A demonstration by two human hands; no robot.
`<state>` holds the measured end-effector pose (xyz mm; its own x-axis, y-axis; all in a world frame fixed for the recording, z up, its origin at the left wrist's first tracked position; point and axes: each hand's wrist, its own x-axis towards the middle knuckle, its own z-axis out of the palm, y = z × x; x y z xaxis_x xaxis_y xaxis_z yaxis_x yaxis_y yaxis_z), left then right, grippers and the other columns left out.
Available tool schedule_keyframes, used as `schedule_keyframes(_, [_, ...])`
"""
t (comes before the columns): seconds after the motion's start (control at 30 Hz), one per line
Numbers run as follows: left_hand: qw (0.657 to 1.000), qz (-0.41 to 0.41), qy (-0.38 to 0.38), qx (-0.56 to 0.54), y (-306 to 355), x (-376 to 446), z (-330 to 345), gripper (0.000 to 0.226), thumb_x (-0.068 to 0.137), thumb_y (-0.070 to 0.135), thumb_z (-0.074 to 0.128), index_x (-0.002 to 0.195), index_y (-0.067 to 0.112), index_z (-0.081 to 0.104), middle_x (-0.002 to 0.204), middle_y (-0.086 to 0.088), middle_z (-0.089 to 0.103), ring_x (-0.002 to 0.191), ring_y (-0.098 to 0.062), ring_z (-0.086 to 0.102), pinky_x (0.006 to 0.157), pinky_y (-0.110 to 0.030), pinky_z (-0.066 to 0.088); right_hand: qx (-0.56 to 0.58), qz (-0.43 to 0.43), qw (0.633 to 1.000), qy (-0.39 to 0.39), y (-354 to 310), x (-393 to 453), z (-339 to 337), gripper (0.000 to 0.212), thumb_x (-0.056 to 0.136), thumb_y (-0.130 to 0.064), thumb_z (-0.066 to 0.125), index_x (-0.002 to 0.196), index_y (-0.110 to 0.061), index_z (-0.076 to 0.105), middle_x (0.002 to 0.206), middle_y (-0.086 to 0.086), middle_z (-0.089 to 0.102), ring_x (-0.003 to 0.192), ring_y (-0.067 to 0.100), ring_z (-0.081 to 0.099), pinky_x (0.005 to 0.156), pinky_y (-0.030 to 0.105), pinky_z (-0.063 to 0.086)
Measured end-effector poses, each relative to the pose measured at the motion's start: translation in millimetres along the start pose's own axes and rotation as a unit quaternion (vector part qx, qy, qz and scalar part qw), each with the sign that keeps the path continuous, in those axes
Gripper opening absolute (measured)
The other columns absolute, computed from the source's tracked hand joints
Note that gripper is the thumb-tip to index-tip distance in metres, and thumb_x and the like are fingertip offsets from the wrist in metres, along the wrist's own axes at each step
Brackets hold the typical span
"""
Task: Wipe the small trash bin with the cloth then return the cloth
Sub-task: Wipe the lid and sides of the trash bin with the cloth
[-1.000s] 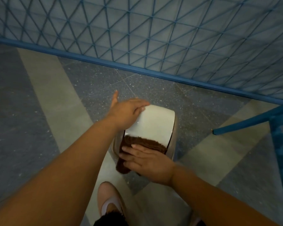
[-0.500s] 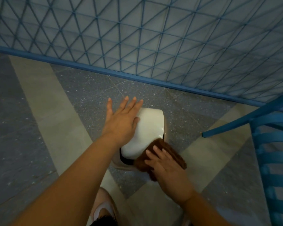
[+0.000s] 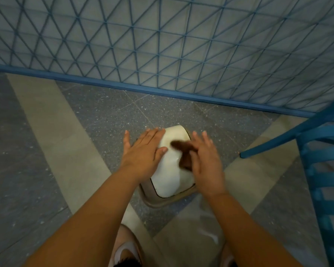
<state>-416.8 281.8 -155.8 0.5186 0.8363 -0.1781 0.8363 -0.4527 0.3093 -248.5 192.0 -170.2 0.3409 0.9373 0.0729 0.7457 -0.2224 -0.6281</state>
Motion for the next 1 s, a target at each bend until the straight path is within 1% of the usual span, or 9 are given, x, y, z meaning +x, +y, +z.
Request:
schedule_keyframes(0.1, [1.0,0.012,0.0,0.009,1,0,3,0.054,0.098,0.051,0.017,0.15,0.039,0.007,0.159,0.015,0.01,0.147,-0.008,0.004,0.11,-0.055,-0.02,0.096,0.046,0.99,0.089,-15,27,-12,0.037,0.099,-0.021,0.041,0.135,-0.031,0.044,0.155,-0.002,0.031,0.14,0.007,0.021,0.114,0.031,0.02])
schedule_keyframes(0.2, [1.0,0.009,-0.004,0.009,1,2,2,0.052,0.099,0.049,0.017,0.149,0.04,0.007,0.159,0.016,0.009,0.147,-0.007,0.003,0.109,-0.055,-0.021,0.074,0.05,0.996,-0.001,-20,29,-6,0.036,0.1,-0.023,0.04,0.135,-0.029,0.044,0.149,-0.001,0.04,0.132,0.019,0.044,0.11,0.042,0.038])
schedule_keyframes(0.3, [1.0,0.008,-0.01,0.007,1,1,1,0.051,0.1,0.047,0.017,0.149,0.041,0.006,0.159,0.016,0.008,0.147,-0.007,0.003,0.109,-0.055,-0.021,0.011,0.006,1.0,-0.018,-13,-3,6,0.039,0.098,-0.023,0.04,0.136,-0.027,0.046,0.152,0.0,0.035,0.137,0.023,0.038,0.112,0.041,0.033])
schedule_keyframes(0.4, [1.0,0.005,-0.026,-0.002,1,3,-2,0.05,0.1,0.045,0.018,0.149,0.041,0.006,0.158,0.016,0.009,0.146,-0.008,0.005,0.108,-0.055,-0.021,-0.061,-0.139,0.988,-0.021,7,-49,25,0.032,0.095,-0.021,0.038,0.123,-0.021,0.053,0.143,0.0,0.046,0.138,0.021,0.032,0.114,0.036,0.025])
schedule_keyframes(0.53, [0.999,0.002,-0.045,-0.015,1,3,-5,0.05,0.101,0.045,0.018,0.149,0.041,0.007,0.159,0.016,0.009,0.147,-0.008,0.005,0.108,-0.054,-0.022,-0.052,-0.219,0.97,-0.088,23,-93,42,0.039,0.103,-0.025,0.02,0.117,-0.021,0.057,0.141,-0.002,0.051,0.145,0.01,0.019,0.116,0.032,0.021])
schedule_keyframes(0.6, [0.999,0.003,-0.045,-0.015,0,3,-5,0.049,0.101,0.043,0.019,0.149,0.042,0.007,0.158,0.016,0.009,0.146,-0.008,0.005,0.108,-0.054,-0.022,-0.06,-0.245,0.962,-0.104,19,-95,48,0.036,0.101,-0.02,0.026,0.115,-0.021,0.059,0.141,-0.003,0.05,0.145,0.009,0.018,0.118,0.03,0.019])
schedule_keyframes(0.7, [0.999,0.006,-0.037,-0.019,-3,6,-6,0.048,0.101,0.042,0.02,0.148,0.044,0.009,0.158,0.017,0.012,0.146,-0.007,0.006,0.108,-0.054,-0.022,-0.068,-0.275,0.952,-0.119,6,-89,58,0.029,0.091,-0.013,0.043,0.114,-0.019,0.059,0.14,-0.001,0.052,0.142,0.013,0.025,0.119,0.029,0.013])
schedule_keyframes(0.87, [0.999,0.005,-0.024,-0.036,-3,5,-5,0.047,0.101,0.039,0.02,0.147,0.046,0.013,0.156,0.019,0.015,0.146,-0.007,0.007,0.108,-0.052,-0.023,-0.089,-0.269,0.953,-0.11,-2,-97,63,0.03,0.084,-0.017,0.047,0.112,-0.026,0.052,0.136,-0.006,0.056,0.135,0.014,0.035,0.117,0.028,0.013])
schedule_keyframes(1.0, [0.999,0.011,-0.011,-0.035,-4,4,-3,0.046,0.101,0.039,0.02,0.147,0.045,0.015,0.156,0.018,0.016,0.146,-0.009,0.009,0.11,-0.053,-0.019,-0.116,-0.242,0.958,-0.096,22,-109,44,0.029,0.083,-0.021,0.048,0.111,-0.027,0.054,0.131,-0.008,0.06,0.126,0.013,0.042,0.106,0.031,0.03])
